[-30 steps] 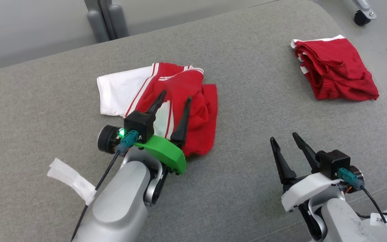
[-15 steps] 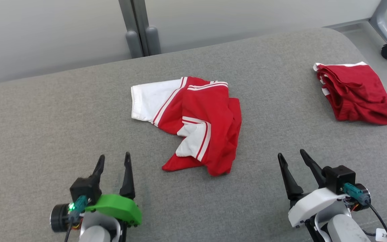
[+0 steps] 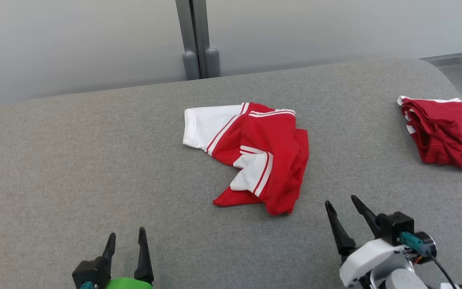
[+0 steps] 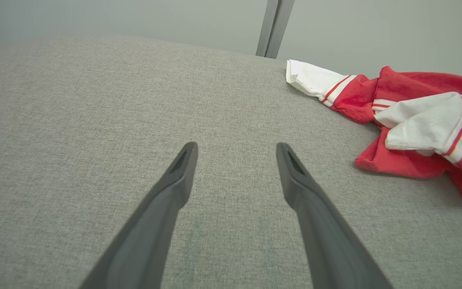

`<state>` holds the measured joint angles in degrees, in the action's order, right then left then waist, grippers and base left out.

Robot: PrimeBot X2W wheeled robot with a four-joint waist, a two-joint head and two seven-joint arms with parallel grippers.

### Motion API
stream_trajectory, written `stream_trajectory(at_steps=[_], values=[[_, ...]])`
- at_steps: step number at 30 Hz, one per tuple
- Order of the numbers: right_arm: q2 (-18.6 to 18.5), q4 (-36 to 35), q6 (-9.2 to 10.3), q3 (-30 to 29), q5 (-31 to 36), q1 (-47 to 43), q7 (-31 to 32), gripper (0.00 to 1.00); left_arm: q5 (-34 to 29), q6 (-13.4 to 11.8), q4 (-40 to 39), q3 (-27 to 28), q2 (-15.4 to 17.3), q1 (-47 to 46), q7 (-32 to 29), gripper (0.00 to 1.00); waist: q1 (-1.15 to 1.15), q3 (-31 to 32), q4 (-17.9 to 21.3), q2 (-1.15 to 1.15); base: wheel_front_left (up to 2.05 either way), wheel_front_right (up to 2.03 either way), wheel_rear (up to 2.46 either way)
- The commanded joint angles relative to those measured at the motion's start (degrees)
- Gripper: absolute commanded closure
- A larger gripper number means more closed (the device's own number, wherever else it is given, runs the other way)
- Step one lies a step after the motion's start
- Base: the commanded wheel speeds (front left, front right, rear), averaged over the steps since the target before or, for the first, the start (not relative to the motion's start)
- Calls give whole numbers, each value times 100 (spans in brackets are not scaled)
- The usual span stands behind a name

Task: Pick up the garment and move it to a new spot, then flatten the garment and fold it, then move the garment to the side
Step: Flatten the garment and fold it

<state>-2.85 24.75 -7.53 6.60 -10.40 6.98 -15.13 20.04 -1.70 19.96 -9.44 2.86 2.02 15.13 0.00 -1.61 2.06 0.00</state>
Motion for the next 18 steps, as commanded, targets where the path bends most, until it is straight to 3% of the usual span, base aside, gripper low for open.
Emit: stream_trajectory(at_steps=[1,8,12,18], values=[[-18,-68,9,95,82,231,-1,0,-23,-24,-27,-22,14,-41,1,0,0,-89,-67,0,0,0,0],[-92,73,9,1268,103,1733,-1,0,-30,84,-4,-159,14,-536,1,0,0,-588,-389,0,0,0,0],[-172,767,10,2073,71,2867,217,0,120,71,46,-374,15,-734,1,0,0,-855,-658,0,0,0,0],[-271,1857,10,2703,17,3428,634,0,369,26,57,-574,16,-816,1,0,0,-978,-926,0,0,0,0]])
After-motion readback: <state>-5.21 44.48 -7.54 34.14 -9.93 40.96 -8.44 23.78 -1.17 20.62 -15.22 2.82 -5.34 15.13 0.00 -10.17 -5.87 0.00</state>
